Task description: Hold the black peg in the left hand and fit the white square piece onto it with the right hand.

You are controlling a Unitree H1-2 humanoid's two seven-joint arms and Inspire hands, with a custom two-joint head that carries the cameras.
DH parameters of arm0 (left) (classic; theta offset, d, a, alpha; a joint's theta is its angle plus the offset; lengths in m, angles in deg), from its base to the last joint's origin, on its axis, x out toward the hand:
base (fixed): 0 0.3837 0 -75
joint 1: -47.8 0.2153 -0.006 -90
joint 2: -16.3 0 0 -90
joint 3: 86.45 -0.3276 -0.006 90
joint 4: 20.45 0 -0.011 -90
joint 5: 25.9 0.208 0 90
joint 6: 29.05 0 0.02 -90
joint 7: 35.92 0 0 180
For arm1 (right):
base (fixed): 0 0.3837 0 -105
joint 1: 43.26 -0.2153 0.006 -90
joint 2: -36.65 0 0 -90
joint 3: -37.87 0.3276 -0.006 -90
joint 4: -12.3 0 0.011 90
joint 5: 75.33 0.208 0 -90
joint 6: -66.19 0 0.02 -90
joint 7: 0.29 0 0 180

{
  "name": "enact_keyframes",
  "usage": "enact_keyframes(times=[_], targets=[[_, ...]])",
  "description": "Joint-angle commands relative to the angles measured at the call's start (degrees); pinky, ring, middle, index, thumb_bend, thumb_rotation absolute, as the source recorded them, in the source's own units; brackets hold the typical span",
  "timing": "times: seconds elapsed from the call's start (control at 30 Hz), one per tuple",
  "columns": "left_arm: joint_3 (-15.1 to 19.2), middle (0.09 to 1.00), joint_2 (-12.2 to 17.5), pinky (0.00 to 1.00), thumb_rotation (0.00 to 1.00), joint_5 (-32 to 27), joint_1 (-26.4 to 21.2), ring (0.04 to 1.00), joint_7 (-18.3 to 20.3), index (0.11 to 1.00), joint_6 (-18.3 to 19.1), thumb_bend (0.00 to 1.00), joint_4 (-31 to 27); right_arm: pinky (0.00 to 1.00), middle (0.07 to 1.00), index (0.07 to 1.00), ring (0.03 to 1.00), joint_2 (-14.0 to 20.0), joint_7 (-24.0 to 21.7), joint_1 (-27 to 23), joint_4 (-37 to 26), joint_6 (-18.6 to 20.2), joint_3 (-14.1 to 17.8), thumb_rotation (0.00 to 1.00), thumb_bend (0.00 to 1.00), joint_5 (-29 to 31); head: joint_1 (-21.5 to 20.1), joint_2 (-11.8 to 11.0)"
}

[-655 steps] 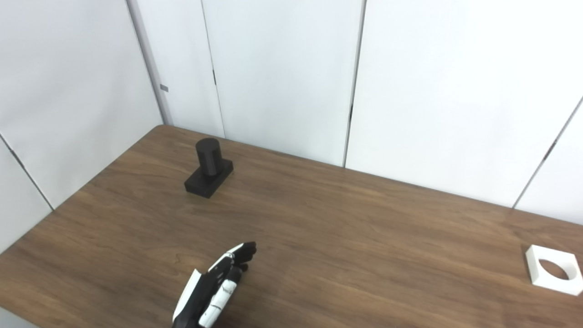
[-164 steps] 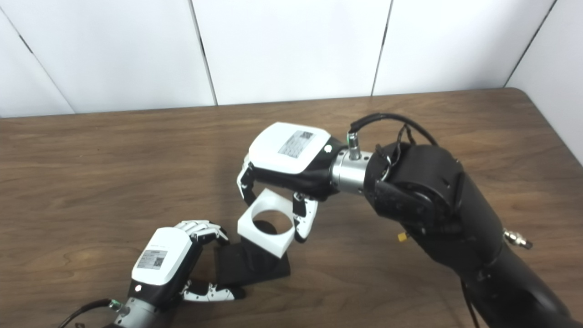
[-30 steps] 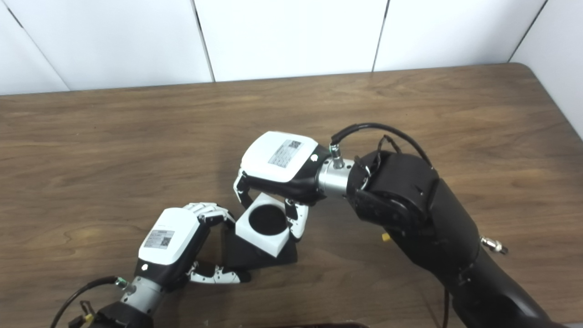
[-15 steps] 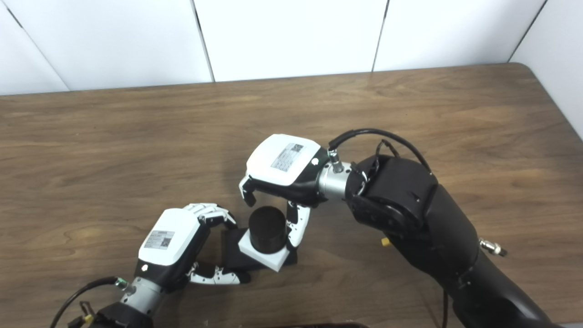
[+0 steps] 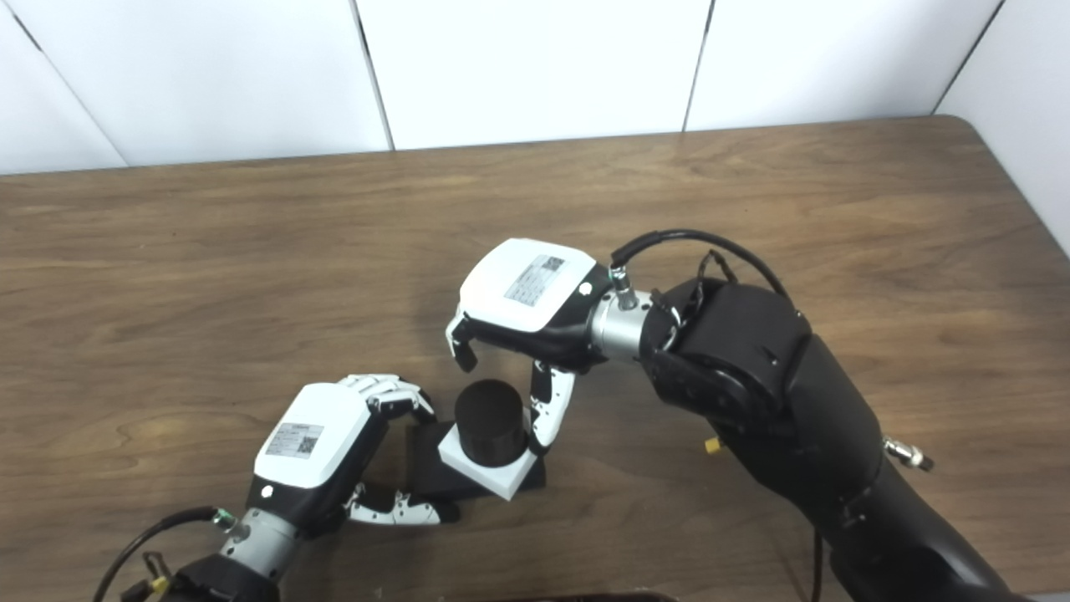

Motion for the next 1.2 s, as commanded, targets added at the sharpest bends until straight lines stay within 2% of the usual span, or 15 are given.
enact_keyframes(times=[0.0, 0.07, 0.17, 0.23, 0.37, 0.47, 0.67, 0.77, 0.83, 0.9, 0.97, 1.03, 1.07, 1.1, 1.17], targets=[[0.3, 0.745, -0.4, 0.79, 0.32, 1.1, 0.2, 0.772, -0.1, 0.678, 0.4, 0.72, -0.5, 0.8, 0.774, 0.648, 0.844, 0.1, 0.8, -2.1, -1.6, 0.3, 1.7, 0.34, 1.0, 0.4, 0.0, -0.1], [0.8, 0.764, -1.1, 0.82, 0.48, 0.7, 0.4, 0.777, -1.9, 0.765, 0.2, 0.87, 0.1, 0.81, 0.773, 0.645, 0.853, 0.3, 0.9, -1.9, -1.9, 0.7, 2.6, 0.35, 1.0, 1.0, 0.0, -0.1], [1.6, 0.802, -1.6, 0.92, 0.63, -0.8, 0.6, 0.816, -4.0, 0.829, -0.7, 0.97, 1.1, 0.8, 0.769, 0.642, 0.856, 0.6, 1.0, -1.5, -2.3, 1.0, 3.9, 0.35, 1.0, 1.6, 0.1, -0.2], [2.0, 0.835, -1.8, 0.98, 0.67, -1.9, 0.9, 0.85, -3.4, 0.869, -0.5, 0.99, 0.9, 0.8, 0.766, 0.641, 0.854, 0.7, 1.4, -1.0, -2.3, 1.0, 4.6, 0.35, 0.98, 1.7, 0.0, -0.2], [2.7, 0.955, -2.4, 1.0, 0.71, -4.9, 1.3, 0.957, -0.4, 0.989, 1.1, 1.0, -0.2, 0.79, 0.758, 0.642, 0.85, 1.1, 2.2, 0.0, -1.8, 0.6, 5.7, 0.38, 0.94, 2.1, -0.2, -0.2], [3.9, 0.993, -2.8, 1.0, 0.7, -9.7, 1.3, 0.993, 2.7, 0.999, 3.2, 1.0, -1.3, 0.79, 0.755, 0.644, 0.85, 1.5, 2.8, 0.4, -1.3, 0.3, 6.3, 0.4, 0.93, 2.4, -0.4, -0.3], [7.0, 1.0, -3.7, 1.0, 0.69, -19.6, 1.0, 1.0, 8.4, 1.0, 9.3, 1.0, -5.2, 0.77, 0.743, 0.648, 0.836, 1.8, 4.6, 1.6, -0.5, 0.9, 8.1, 0.47, 0.89, 3.7, -0.5, -0.7], [10.2, 1.0, -4.1, 1.0, 0.65, -28.8, 0.8, 1.0, 10.7, 1.0, 14.0, 1.0, -8.7, 0.76, 0.749, 0.666, 0.835, 1.5, 4.6, 2.9, 0.0, 5.1, 11.4, 0.54, 0.83, 8.6, -0.4, -0.9], [12.7, 1.0, -4.5, 0.93, 0.65, -34.8, 0.6, 1.0, 11.5, 1.0, 17.4, 1.0, -11.0, 0.75, 0.773, 0.709, 0.85, 0.9, 4.1, 4.0, 0.0, 10.4, 14.1, 0.6, 0.78, 12.6, -0.5, -1.2], [16.7, 1.0, -6.5, 0.97, 0.61, -44.4, 1.0, 1.0, 10.0, 1.0, 18.8, 1.0, -12.3, 0.76, 0.81, 0.77, 0.859, 0.5, 4.7, 5.9, -0.7, 15.4, 16.9, 0.66, 0.72, 15.8, -0.4, -1.6], [20.1, 1.0, -8.2, 0.99, 0.61, -51.1, 2.1, 1.0, 7.7, 1.0, 17.7, 1.0, -12.5, 0.79, 0.861, 0.838, 0.884, -0.1, 6.4, 9.0, -2.2, 19.8, 19.8, 0.71, 0.65, 17.9, -0.4, -1.6], [21.8, 1.0, -8.3, 0.98, 0.68, -53.4, 3.2, 0.999, 5.5, 1.0, 14.6, 1.0, -11.2, 0.82, 0.917, 0.912, 0.918, -1.2, 9.3, 12.6, -3.4, 22.4, 22.0, 0.84, 0.6, 19.4, -0.9, -1.9], [22.3, 1.0, -8.2, 0.97, 0.72, -54.4, 3.7, 0.993, 4.4, 1.0, 12.8, 0.99, -10.3, 0.84, 0.936, 0.936, 0.931, -2.0, 11.1, 14.4, -4.0, 23.3, 23.0, 0.89, 0.58, 20.5, -0.9, -1.9], [23.0, 1.0, -8.5, 0.95, 0.77, -55.8, 4.3, 0.98, 3.2, 1.0, 11.7, 0.93, -9.4, 0.86, 0.961, 0.963, 0.949, -2.9, 13.3, 16.6, -4.5, 23.6, 24.0, 0.94, 0.56, 21.8, -1.1, -1.9], [23.8, 1.0, -9.2, 0.96, 0.8, -57.4, 5.4, 0.979, 1.0, 1.0, 10.5, 0.88, -8.2, 0.88, 0.987, 0.987, 0.967, -5.1, 17.7, 20.8, -5.3, 23.3, 25.8, 0.99, 0.51, 24.6, -1.1, -1.9]])
